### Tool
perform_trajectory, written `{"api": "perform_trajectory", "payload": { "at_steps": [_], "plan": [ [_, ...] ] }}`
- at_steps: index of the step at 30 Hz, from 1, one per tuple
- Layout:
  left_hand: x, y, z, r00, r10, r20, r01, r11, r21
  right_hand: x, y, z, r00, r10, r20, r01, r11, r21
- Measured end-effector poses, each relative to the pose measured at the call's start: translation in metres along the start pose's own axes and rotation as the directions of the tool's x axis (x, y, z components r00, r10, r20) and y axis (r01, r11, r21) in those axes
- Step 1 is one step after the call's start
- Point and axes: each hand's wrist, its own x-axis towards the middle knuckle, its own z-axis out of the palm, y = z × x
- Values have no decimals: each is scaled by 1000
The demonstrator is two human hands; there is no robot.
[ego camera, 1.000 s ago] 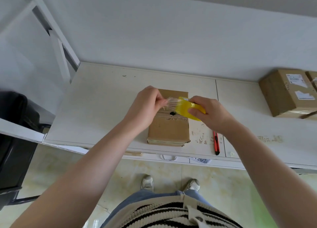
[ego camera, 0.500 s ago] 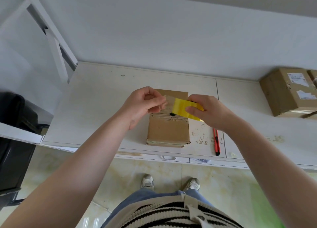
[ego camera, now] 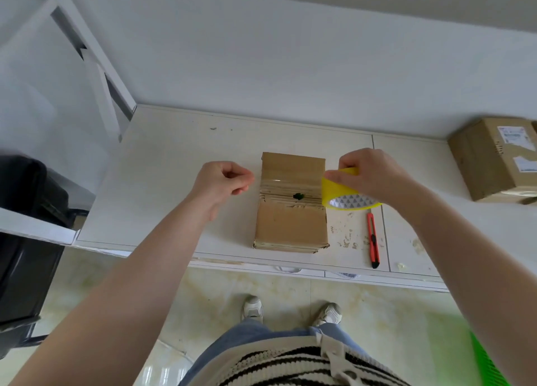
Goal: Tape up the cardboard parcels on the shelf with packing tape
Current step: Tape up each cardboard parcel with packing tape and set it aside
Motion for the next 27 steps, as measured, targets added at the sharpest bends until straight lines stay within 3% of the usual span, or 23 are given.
{"api": "perform_trajectory", "payload": {
  "at_steps": [7, 18, 22, 27],
  "plan": [
    [12, -31, 16, 998, -63, -12, 62, 998, -14, 6, 6, 18, 999, 30, 16, -27, 987, -159],
    [23, -41, 23, 992, -114, -57, 115, 993, 17, 11, 7, 25, 998, 66, 12, -62, 980, -188],
    [24, -50, 24, 995, 55, -84, -31, 964, 263, 10, 7, 26, 997, 73, 6, -71, 981, -183],
    [20, -60, 29, 969, 246, -12, -190, 778, 599, 10, 7, 27, 997, 75, 1, -73, 980, -188]
  ]
}}
